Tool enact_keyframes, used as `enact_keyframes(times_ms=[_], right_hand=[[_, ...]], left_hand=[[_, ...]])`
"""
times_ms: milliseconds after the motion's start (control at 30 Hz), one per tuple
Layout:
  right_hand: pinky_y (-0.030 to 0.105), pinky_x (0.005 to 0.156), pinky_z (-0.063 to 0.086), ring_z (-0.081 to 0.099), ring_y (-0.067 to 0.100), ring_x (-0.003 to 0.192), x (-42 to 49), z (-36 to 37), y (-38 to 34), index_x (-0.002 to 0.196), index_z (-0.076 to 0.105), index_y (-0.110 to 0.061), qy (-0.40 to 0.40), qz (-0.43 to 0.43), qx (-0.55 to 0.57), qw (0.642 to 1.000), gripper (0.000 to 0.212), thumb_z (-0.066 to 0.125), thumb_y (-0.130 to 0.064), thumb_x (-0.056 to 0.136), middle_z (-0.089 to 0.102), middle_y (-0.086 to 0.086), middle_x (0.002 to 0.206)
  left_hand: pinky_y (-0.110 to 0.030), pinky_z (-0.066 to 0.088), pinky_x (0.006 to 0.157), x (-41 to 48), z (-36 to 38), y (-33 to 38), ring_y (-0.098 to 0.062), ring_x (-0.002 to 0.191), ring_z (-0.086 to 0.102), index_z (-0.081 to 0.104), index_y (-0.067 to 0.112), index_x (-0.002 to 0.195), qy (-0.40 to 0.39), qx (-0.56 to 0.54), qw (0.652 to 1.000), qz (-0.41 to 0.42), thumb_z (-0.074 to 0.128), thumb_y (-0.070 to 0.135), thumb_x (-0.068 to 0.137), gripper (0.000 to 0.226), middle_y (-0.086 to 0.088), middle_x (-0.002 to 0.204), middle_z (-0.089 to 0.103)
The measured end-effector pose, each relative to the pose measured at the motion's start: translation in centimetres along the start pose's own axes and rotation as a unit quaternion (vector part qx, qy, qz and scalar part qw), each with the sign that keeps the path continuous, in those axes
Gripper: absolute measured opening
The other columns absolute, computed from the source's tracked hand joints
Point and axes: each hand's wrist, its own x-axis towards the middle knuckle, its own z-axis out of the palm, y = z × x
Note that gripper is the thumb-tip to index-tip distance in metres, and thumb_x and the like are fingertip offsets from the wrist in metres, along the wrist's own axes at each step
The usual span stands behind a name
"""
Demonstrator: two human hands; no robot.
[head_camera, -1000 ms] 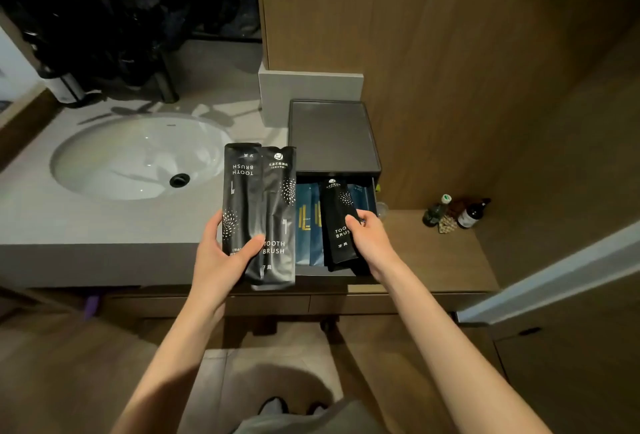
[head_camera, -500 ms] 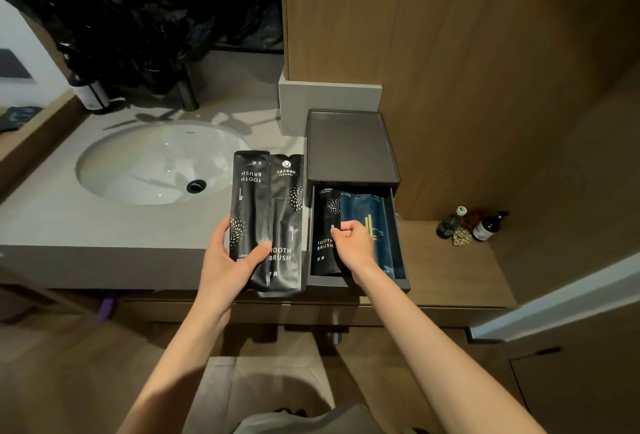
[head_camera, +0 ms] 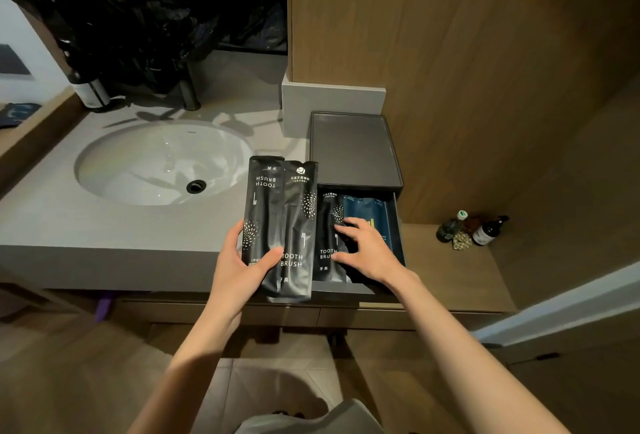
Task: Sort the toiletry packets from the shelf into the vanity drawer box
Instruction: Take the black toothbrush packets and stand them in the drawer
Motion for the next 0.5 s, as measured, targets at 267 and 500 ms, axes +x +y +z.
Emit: enact_keyframes(times_ms=[267, 500], right_hand=[[0.053, 0.117, 0.006, -0.014, 0.024, 0.148, 0.6, -0.1, 0.6, 0.152, 0.005, -0.033, -0.124, -0.028, -0.162, 0.979, 0.1, 0.07, -0.049, 0.078, -0.004, -0.008, 0.161], [0.05, 0.118, 0.0, -0.01, 0.026, 0.148, 1.4, 0.3, 0.7, 0.153, 0.006, -0.032, -0.119, -0.04, -0.164, 0.978, 0.099, 0.068, -0.049, 0.079, -0.003, -0.003, 0.162]], left_hand=[[-0.029, 0.044, 0.1, 0.4, 0.5, -0.3, -0.009, 0.113, 0.059, 0.044, 0.029, 0.133, -0.013, -0.005, 1.0, -0.006, 0.076, 0.011, 0.077, 0.067, 0.006, 0.126, 0.06], [-0.028, 0.047, 0.097, 0.7, 0.9, 0.1, -0.008, 0.111, 0.06, 0.043, 0.031, 0.131, -0.021, -0.01, 1.0, -0.004, 0.076, 0.011, 0.077, 0.066, 0.007, 0.125, 0.06]])
